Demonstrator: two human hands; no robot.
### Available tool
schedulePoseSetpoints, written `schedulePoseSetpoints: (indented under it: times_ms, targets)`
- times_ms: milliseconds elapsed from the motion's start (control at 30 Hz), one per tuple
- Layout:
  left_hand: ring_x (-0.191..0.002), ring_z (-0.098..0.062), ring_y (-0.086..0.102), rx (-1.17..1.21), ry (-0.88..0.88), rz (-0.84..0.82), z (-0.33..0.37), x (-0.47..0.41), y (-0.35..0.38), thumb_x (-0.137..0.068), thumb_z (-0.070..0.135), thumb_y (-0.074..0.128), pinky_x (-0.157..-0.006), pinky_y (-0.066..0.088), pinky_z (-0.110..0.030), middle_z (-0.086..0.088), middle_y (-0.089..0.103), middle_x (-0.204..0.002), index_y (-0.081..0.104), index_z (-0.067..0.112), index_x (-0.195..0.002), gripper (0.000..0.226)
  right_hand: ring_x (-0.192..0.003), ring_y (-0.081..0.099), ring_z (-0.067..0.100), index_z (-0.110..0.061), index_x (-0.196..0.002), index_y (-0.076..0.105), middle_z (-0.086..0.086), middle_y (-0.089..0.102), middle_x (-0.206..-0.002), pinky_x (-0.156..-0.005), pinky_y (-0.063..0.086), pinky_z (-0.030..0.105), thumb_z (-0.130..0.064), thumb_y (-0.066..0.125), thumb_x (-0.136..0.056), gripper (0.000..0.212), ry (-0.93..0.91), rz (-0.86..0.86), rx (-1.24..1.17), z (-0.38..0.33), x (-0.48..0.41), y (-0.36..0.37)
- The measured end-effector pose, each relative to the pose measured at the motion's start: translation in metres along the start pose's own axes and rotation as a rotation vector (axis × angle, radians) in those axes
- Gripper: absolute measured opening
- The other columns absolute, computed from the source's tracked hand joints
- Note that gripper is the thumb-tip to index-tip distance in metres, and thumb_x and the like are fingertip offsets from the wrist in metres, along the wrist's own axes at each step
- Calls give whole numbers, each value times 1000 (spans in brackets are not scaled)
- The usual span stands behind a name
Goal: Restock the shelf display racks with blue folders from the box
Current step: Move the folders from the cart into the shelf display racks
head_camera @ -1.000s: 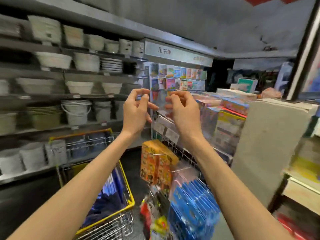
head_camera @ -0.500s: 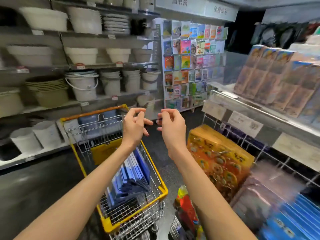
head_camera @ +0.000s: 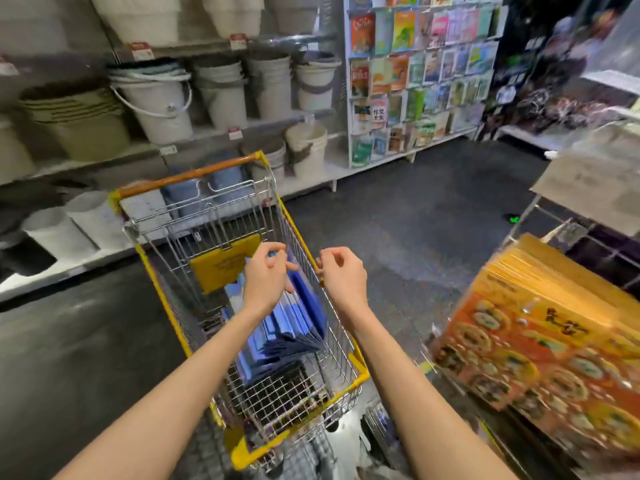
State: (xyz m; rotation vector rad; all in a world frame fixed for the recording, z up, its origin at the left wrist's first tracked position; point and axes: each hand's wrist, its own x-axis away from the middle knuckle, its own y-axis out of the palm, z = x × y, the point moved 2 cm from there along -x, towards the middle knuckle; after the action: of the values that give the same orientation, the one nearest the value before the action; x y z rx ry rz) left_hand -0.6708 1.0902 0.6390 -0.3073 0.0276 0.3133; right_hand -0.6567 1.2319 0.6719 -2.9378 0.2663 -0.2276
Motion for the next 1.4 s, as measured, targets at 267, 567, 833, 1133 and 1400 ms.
schedulePoseSetpoints:
  times_ms: [267,567,833,1133,1400]
  targets:
    - [-52,-28,63,-101,-152,5,-43,-69,8,-107,28,45,-47,47,-25,-3,75,-87,55,18,-118,18,-88,64,24,-11,-95,69,6,72,-92,-76,46,30,-23,50,-97,22,133,-56,63,38,-75,39]
    - [-60,-33,68,-203,-210,-76,-72,-125,15,-106,31,45,-50,47,-32,1,74,-90,54,22,-122,20,-92,60,20,-11,-101,68,3,69,-94,-75,39,27,-20,51,-98,20,210,-58,80,65,-130,72]
    - [-66,-20,68,-267,-233,-173,-137,-163,18,-106,35,43,-65,57,-45,1,73,-102,52,26,-124,22,-101,65,29,-12,-107,68,11,72,-106,-80,45,32,-24,51,-97,23,235,-231,395,125,-150,108]
    - [-130,-43,50,-673,121,-555,-244,-221,23,-90,41,36,-109,40,-52,-23,55,-140,58,4,-137,63,-114,59,37,-1,-124,62,24,65,-122,-91,39,36,-14,53,-98,31,278,-190,735,178,-193,157]
    - [-154,-36,-11,-914,242,-864,-302,-244,45,-104,40,40,-124,-5,-52,-12,-11,-168,5,20,-162,71,-125,50,39,0,-141,44,25,55,-134,-103,35,40,-20,53,-99,47,309,-201,834,225,-218,186]
